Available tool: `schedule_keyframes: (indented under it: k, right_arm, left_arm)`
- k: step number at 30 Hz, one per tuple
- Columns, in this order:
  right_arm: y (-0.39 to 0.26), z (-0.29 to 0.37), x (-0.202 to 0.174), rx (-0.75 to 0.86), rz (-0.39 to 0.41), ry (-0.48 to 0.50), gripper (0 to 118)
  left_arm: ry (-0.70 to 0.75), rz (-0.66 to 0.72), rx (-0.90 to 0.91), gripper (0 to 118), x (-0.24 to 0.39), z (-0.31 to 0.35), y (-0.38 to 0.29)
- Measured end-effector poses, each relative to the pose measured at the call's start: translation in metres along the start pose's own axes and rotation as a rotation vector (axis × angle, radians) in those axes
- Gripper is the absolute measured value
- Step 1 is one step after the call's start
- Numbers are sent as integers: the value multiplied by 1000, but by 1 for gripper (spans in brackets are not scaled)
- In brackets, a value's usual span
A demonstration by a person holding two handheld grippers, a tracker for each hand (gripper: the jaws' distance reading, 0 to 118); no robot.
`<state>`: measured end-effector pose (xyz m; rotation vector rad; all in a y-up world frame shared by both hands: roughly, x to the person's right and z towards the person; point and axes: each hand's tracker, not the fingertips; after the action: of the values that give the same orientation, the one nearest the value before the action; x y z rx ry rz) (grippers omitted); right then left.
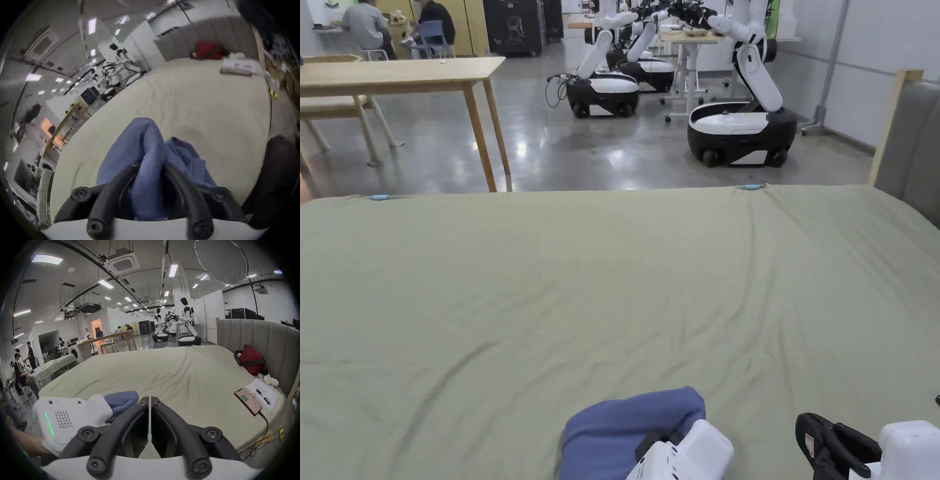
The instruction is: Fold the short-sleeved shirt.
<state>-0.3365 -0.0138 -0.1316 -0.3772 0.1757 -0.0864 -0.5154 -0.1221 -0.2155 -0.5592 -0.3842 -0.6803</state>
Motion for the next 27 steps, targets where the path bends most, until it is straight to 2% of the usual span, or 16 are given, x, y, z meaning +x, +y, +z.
schedule_keyframes:
  k: [1, 2, 3, 4, 5, 7, 8, 11, 12, 13, 14, 15, 16, 19, 23, 27]
  right_arm:
    - [0, 0, 2, 1, 5, -4, 3]
    - [0, 0, 3, 2, 11, -9, 3]
    - [1, 0, 4, 2, 14, -8, 3]
    - [2, 0, 4, 2, 14, -4, 3]
    - [2, -1, 3, 0, 13, 1, 3]
    - [3, -4, 2, -2, 8, 9, 3]
    - [3, -7, 1, -7, 7, 13, 3]
    - [-1, -16, -4, -40, -10, 7, 3]
    - [-3, -19, -6, -58, -15, 9, 3]
    - [-5, -23, -8, -76, -20, 11, 3]
    - [-7, -27, -10, -92, -22, 8, 3]
    - [-9, -30, -12, -108, -21, 4, 3]
    - [-10, -34, -14, -121, -22, 6, 3]
    - [-10, -43, -21, -144, -38, 13, 3]
    - [-6, -55, -33, -156, -43, 45, 3]
    - [-8, -82, -43, -192, -59, 120, 4]
  left_arm:
    - [-30, 48, 11, 23, 0, -1, -1]
    - [-77, 121, 15, 43, -11, 8, 3]
    - [-148, 213, 59, 76, -25, 20, 0]
    - [-251, 322, 151, 87, -43, 36, 1]
    - [-314, 429, 186, 89, -59, 48, 3]
    - [-395, 647, 226, 106, -93, 67, 3]
    - [-382, 729, 233, 110, -110, 72, -2]
    - [-341, 923, 182, 110, -136, 58, -23]
    - [-330, 947, 123, 109, -138, 47, -31]
    - [-361, 958, 80, 99, -137, 38, -38]
    - [-417, 974, 48, 76, -133, 31, -43]
    - [-471, 969, 42, 23, -120, 21, -42]
    - [-511, 949, 26, 7, -109, 15, -41]
    - [-661, 885, -25, 8, -67, -4, -29]
    - [-630, 939, -4, 8, -57, -6, -23]
    - [-562, 975, 66, 8, -103, 23, -50]
